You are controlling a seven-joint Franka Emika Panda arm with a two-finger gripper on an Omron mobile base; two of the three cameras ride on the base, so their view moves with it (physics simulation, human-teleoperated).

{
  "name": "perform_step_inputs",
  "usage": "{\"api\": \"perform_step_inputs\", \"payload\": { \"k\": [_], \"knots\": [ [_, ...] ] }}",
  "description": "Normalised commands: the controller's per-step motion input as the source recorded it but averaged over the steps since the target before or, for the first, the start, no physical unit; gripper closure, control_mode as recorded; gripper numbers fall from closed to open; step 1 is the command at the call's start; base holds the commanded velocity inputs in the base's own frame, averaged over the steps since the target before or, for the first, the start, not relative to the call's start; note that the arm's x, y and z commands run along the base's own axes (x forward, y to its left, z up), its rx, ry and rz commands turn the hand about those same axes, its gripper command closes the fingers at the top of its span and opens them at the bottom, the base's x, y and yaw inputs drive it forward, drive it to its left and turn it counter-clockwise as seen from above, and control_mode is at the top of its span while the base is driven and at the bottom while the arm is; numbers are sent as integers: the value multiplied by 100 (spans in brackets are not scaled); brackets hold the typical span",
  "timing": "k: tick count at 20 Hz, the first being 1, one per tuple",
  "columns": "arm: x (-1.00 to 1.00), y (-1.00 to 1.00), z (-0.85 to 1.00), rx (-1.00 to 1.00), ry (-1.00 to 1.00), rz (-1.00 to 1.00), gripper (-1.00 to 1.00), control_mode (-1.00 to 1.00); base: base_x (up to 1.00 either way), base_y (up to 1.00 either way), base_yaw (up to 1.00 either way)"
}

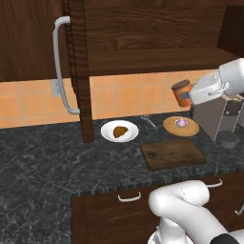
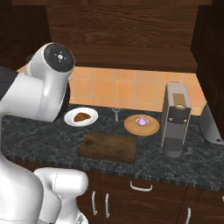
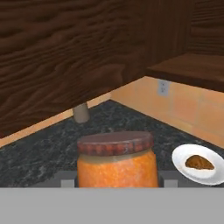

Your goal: From the different types of pastries on the counter, select a croissant and place it on the cutting board. Then retrieve a jar of jam from the cabinet and place it alongside the croissant on the cutting board.

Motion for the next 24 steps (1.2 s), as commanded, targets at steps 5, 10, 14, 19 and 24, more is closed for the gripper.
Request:
{"api": "perform_step_inputs", "payload": {
  "k": [5, 10, 14, 19, 24],
  "knots": [
    [-34, 15, -76, -3, -3, 14, 100, -100, 0, 0, 0],
    [42, 11, -75, -1, -7, 18, 100, -100, 0, 0, 0],
    [4, -33, -41, 3, 1, 32, 100, -100, 0, 0, 0],
    [47, -6, -56, 1, 2, 26, 100, -100, 0, 0, 0],
    [29, 11, -49, 0, 0, 3, 100, -100, 0, 0, 0]
  ]
}}
